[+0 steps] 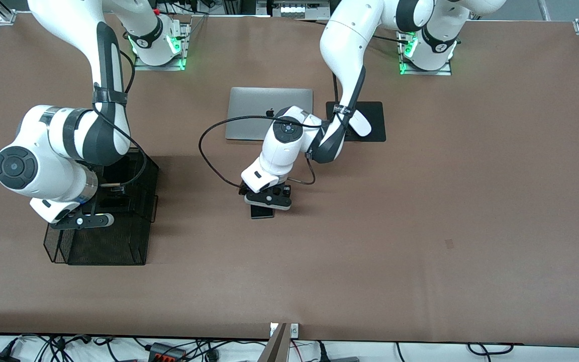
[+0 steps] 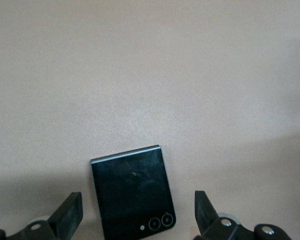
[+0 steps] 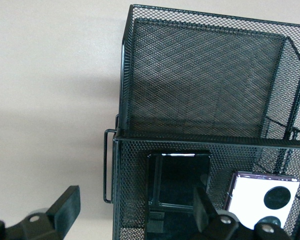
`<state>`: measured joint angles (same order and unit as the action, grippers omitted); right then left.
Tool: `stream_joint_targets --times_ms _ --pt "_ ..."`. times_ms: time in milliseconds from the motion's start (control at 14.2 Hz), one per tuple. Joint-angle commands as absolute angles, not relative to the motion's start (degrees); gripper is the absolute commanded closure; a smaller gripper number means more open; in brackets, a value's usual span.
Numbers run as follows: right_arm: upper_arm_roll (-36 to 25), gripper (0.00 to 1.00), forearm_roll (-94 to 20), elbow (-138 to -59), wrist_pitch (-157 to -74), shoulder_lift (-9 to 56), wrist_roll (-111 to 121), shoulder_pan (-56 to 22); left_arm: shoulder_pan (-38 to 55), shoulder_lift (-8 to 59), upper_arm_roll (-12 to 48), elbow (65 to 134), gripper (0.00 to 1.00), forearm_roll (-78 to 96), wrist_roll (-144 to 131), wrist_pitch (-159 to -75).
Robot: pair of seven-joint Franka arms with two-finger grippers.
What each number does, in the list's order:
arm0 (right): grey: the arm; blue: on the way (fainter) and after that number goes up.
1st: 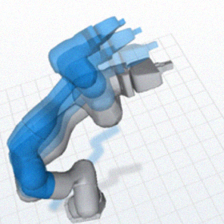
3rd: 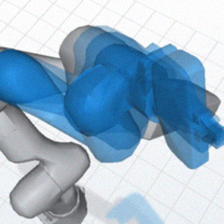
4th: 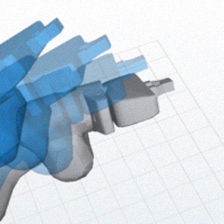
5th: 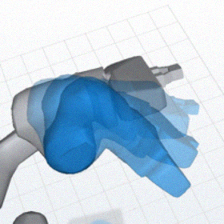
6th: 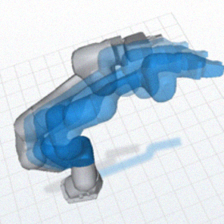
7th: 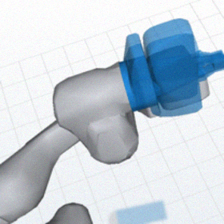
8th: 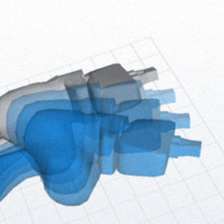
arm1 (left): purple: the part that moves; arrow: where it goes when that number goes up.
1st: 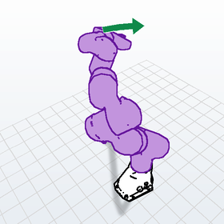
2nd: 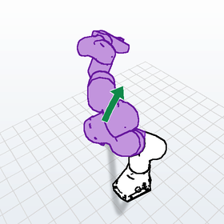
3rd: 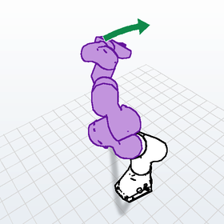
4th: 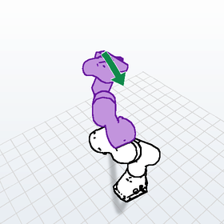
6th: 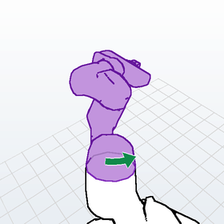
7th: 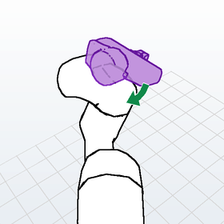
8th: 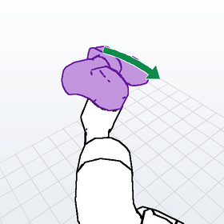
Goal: Place phones with both arms
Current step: 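Set the flip phone down mid-table while the right gripper approaches, then grasp the flip phone with the right gripper while the left gripper withdraws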
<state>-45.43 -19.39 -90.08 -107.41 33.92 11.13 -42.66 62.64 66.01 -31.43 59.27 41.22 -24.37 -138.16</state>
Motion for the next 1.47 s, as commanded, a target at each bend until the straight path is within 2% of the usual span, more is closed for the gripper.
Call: stream_joint_targets --times_ms 0,351,632,772,1123,1264,1404 --pt "-45.4 0.0 -20.7 -89.9 -108.7 33.8 11.4 -42.7 62.7 67.6 -32.5 57.0 0.01 42.9 -23.2 -138.1" --pt "-44.8 0.0 -23.0 -89.8 -109.0 33.8 11.9 -42.9 59.3 65.1 -32.2 57.8 0.0 42.6 -22.6 -136.3" --pt "-42.5 0.0 -25.7 -89.6 -110.4 33.8 11.6 -43.2 53.3 59.5 -30.3 58.2 0.0 41.7 -19.0 -126.7" --pt "-42.3 0.0 -25.4 -88.4 -110.7 33.8 11.3 -43.9 48.1 54.9 -27.3 60.3 0.0 41.5 -14.5 -122.1" --pt "-42.3 0.0 -25.8 -86.8 -112.0 35.7 11.1 -48.9 32.6 40.9 -18.0 71.4 0.0 34.1 -3.3 -114.8" --pt "-41.8 0.0 -26.0 -85.9 -114.7 37.8 9.9 -51.3 28.0 37.4 -16.5 72.9 0.0 29.4 -3.3 -110.2" --pt "-37.6 0.0 -26.0 -85.9 -119.9 39.4 5.7 -52.1 23.8 33.9 -16.5 73.3 0.0 26.0 -3.4 -103.3"
